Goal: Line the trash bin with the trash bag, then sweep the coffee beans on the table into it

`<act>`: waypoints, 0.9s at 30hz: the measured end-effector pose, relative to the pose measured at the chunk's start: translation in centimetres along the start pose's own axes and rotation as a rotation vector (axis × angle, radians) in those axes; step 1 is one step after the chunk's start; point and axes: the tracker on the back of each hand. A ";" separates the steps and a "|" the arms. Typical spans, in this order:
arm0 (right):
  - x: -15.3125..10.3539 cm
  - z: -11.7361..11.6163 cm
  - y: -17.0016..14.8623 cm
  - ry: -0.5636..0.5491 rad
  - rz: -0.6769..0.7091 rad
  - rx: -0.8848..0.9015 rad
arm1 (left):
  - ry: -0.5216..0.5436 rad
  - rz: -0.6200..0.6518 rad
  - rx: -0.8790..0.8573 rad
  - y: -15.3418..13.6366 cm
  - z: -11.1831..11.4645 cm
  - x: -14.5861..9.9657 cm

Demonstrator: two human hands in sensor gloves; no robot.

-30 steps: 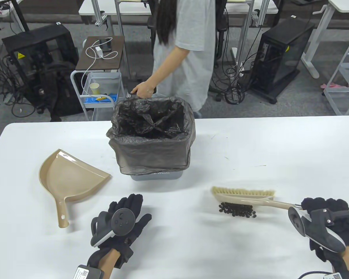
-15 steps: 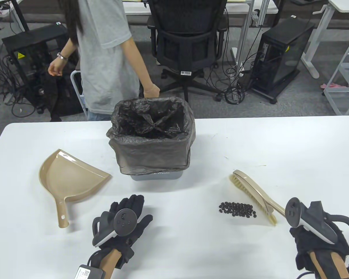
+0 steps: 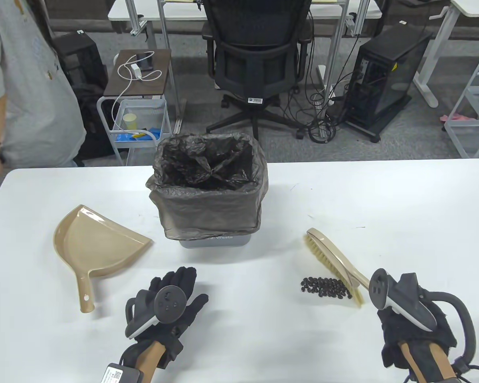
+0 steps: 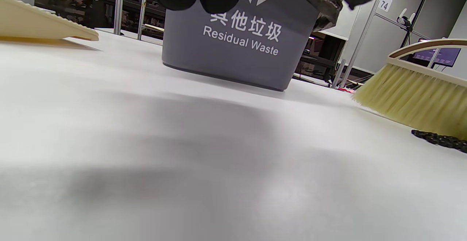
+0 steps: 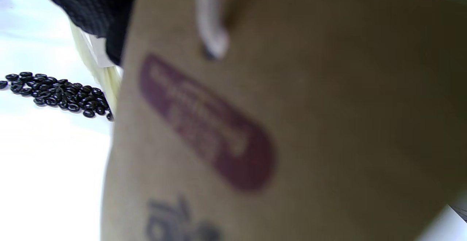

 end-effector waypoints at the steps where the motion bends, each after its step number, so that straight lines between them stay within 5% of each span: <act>1: -0.2 0.1 0.0 -0.009 0.001 -0.001 | 0.002 -0.001 -0.001 -0.1 0.0 0.0; 9: -0.7 1.2 -2.0 -0.086 -0.015 0.104 | 0.002 -0.002 -0.003 -0.2 0.0 0.0; 16: 1.5 0.4 -3.9 -0.286 -0.015 0.238 | -0.005 -0.003 0.008 -0.1 0.0 0.1; 23: 7.0 -2.8 -3.9 -0.241 0.019 0.522 | -0.001 -0.026 0.009 -0.6 0.0 0.1; 27: 8.8 -7.2 -3.2 -0.320 -0.007 0.843 | 0.000 -0.028 0.003 -0.6 0.0 0.1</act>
Point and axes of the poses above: the tracker on the back of each hand, its own y axis roughly to the thumb side, its own x axis roughly from the wrist to the fingertips, z = x × y, and after that the axes turned 6 degrees about y, right-handed
